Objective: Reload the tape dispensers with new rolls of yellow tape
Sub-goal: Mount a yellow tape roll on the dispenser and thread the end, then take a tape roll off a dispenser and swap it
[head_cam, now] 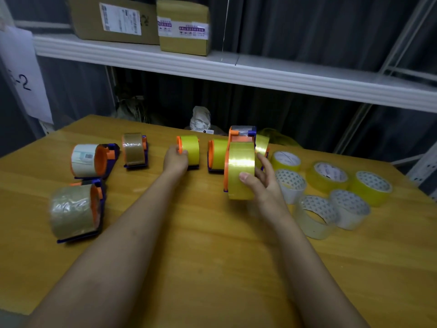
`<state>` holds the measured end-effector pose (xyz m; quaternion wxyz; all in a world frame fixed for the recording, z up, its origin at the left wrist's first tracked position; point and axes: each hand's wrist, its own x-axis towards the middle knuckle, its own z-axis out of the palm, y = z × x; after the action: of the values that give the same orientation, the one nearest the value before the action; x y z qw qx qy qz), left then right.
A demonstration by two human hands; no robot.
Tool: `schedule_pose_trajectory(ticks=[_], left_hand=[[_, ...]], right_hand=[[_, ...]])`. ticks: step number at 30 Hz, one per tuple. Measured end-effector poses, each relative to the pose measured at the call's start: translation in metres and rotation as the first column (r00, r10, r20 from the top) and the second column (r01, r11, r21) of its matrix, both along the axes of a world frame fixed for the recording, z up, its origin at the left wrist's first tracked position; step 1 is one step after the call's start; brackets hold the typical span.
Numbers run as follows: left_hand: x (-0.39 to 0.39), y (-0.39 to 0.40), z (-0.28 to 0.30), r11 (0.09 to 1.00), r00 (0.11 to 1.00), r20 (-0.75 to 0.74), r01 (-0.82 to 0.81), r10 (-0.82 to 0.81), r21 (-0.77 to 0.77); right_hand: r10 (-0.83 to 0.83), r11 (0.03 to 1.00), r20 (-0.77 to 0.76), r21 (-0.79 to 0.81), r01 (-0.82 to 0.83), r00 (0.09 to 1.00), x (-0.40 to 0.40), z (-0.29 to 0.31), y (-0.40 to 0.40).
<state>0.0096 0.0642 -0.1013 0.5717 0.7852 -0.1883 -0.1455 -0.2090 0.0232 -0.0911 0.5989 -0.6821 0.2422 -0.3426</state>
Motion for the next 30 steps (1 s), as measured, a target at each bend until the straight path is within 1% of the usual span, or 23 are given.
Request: schedule_pose_trajectory(ticks=[2, 7, 13, 17, 20, 23, 25, 28, 30], left_hand=[[0.001, -0.001, -0.002, 0.999, 1.000, 0.019, 0.011, -0.010, -0.033], [0.000, -0.003, -0.013, 0.992, 1.000, -0.002, 0.011, -0.011, -0.125], [-0.004, -0.014, -0.021, 0.983, 0.997, 0.011, 0.073, -0.072, -0.166], [-0.007, -0.021, -0.021, 0.980, 0.997, -0.006, 0.076, -0.078, -0.182], [-0.006, -0.024, -0.018, 0.980, 0.993, -0.005, 0.117, -0.119, -0.164], [-0.002, -0.023, -0.017, 0.977, 0.987, -0.014, 0.154, -0.158, -0.151], [-0.001, -0.020, -0.014, 0.977, 0.981, -0.009, 0.190, -0.192, -0.099], [0.001, -0.012, -0.002, 0.971, 0.971, -0.003, 0.240, -0.240, 0.018], [0.007, -0.003, 0.008, 0.975, 0.976, -0.001, 0.217, -0.217, 0.051]], right_hand=[[-0.023, 0.999, 0.001, 0.027, 0.023, 1.000, 0.000, 0.003, -0.007], [-0.061, 0.997, 0.030, 0.042, 0.060, 0.998, 0.002, 0.006, -0.022], [-0.095, 0.995, 0.010, 0.022, 0.095, 0.995, 0.007, 0.005, -0.026], [-0.086, 0.996, -0.003, -0.001, 0.086, 0.996, 0.014, 0.006, -0.020], [-0.082, 0.996, -0.002, 0.041, 0.082, 0.997, 0.019, 0.009, -0.018], [-0.046, 0.998, -0.022, 0.041, 0.047, 0.999, 0.027, 0.010, -0.013], [-0.020, 0.999, -0.030, 0.050, 0.021, 0.999, 0.035, 0.011, -0.007], [0.000, 0.996, -0.047, 0.087, 0.004, 0.999, 0.050, 0.016, 0.002], [0.036, 0.993, -0.037, 0.109, -0.032, 0.999, 0.061, 0.022, 0.007]])
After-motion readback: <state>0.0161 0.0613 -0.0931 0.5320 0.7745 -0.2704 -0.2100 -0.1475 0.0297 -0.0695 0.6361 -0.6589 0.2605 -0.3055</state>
